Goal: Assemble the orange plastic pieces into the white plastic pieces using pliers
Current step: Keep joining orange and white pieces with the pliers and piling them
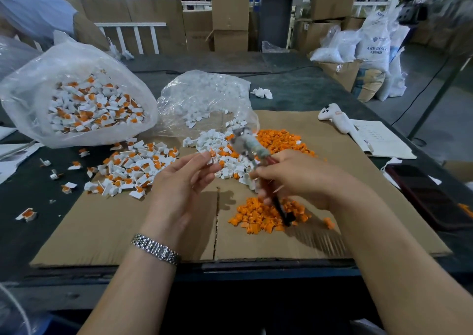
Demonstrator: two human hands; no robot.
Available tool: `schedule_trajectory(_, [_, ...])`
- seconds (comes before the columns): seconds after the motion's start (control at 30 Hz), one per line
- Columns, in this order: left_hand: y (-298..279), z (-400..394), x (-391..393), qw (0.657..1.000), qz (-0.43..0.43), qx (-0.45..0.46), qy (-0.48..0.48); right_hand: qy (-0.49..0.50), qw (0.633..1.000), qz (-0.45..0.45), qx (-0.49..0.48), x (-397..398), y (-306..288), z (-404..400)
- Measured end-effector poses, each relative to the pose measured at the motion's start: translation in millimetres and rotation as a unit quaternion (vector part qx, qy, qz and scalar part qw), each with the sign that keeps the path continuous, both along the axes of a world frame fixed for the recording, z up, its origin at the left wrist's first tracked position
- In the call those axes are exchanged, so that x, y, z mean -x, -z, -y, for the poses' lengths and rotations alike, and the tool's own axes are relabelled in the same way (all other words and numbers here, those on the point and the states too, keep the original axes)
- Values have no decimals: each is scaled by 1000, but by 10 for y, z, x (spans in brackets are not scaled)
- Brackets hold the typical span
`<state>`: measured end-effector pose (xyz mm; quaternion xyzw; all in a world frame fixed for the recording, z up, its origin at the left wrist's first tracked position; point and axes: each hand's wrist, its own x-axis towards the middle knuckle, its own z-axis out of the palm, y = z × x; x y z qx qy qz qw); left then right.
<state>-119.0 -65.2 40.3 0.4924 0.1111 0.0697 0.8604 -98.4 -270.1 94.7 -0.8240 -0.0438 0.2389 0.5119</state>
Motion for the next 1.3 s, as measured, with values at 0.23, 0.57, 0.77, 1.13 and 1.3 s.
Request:
schedule_trajectory(0.23, [-36, 5, -8, 999, 8, -13, -35, -75, 997, 9, 27, 197, -24, -303])
schedule_trajectory(0.57, [-10, -5, 0, 996, -14, -58, -60, -81, 988, 99, 86, 299, 116, -443])
schedule_trajectory(0.77, [26, 2, -2, 996, -21, -65, -60, -40, 962, 212, 165, 305, 347, -524])
schedule_trajectory(1.13, [242, -425, -26, 901, -56, -372, -214, 37, 926, 206, 313, -156, 306, 38])
schedule_trajectory(1.3, [283, -405, -96, 791, -28, -550, -267, 80, 850, 228, 469, -378, 483, 202])
